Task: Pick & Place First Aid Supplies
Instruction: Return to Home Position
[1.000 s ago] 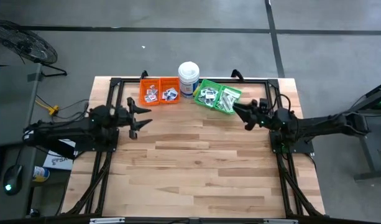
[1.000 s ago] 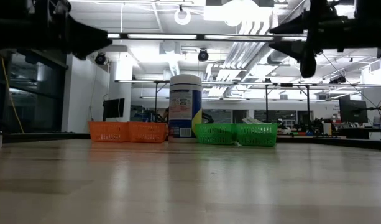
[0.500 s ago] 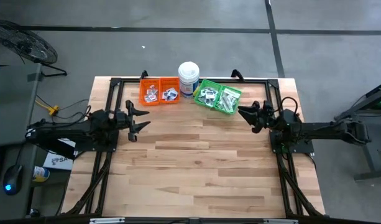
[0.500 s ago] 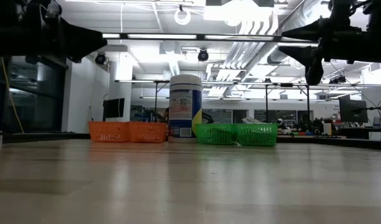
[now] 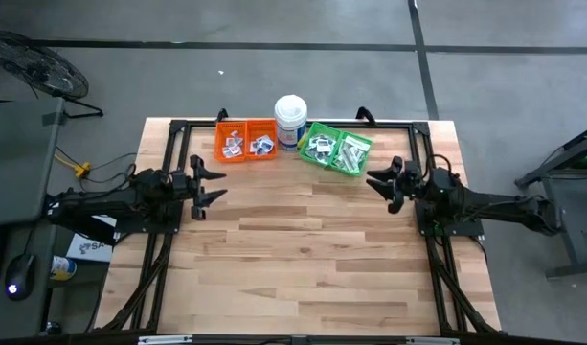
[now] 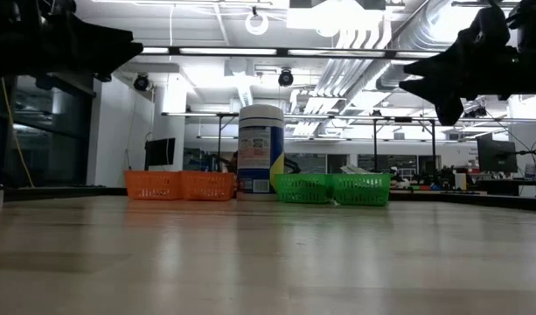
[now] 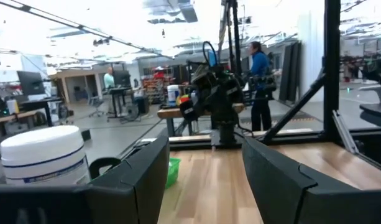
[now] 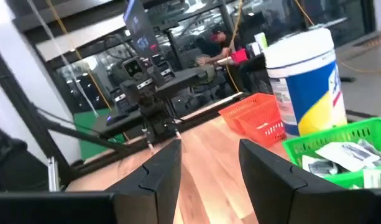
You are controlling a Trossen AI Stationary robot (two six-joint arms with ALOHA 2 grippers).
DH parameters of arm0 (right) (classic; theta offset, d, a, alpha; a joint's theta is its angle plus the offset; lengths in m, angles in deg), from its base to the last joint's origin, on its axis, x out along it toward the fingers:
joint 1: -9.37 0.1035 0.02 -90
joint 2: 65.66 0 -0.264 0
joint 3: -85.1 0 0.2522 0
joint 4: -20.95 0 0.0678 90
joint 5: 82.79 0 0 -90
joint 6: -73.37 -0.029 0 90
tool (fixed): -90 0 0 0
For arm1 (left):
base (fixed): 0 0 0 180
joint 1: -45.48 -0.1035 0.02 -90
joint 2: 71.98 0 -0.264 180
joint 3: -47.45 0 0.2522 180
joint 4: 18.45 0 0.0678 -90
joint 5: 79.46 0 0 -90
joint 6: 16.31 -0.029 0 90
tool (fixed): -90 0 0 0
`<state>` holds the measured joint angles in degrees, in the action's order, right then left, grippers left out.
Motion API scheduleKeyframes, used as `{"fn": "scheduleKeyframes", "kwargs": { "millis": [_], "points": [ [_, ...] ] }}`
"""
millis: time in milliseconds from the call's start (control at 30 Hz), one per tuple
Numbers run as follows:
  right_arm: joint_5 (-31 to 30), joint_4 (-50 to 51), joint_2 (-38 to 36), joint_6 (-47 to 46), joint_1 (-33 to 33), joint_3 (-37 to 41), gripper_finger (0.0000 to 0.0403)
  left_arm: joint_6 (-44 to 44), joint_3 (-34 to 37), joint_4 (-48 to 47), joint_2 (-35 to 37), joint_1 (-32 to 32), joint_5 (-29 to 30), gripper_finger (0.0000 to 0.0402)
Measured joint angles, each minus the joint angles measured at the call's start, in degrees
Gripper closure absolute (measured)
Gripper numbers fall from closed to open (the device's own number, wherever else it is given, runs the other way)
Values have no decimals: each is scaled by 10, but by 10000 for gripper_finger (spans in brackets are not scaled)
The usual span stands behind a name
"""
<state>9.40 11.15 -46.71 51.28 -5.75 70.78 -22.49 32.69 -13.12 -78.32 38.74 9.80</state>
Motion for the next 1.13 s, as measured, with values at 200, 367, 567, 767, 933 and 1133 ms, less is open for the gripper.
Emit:
{"fn": "scheduleKeyframes", "kwargs": {
  "millis": [200,367,567,767,933,1133],
  "points": [
    [-2,6,2,16,0,0,249,0,0,-2,-3,0,-2,202],
    [-2,5,2,16,0,0,246,0,0,-5,-3,0,-2,202],
    [-2,6,2,16,0,0,247,0,1,-22,-3,0,-2,202],
    [-2,6,2,16,0,0,248,0,1,-39,-3,0,-2,202],
    [-2,6,2,16,0,0,245,0,1,-54,-3,0,-2,202],
    [-2,6,2,16,0,0,247,1,1,-78,-3,0,-1,202]
  ]
}}
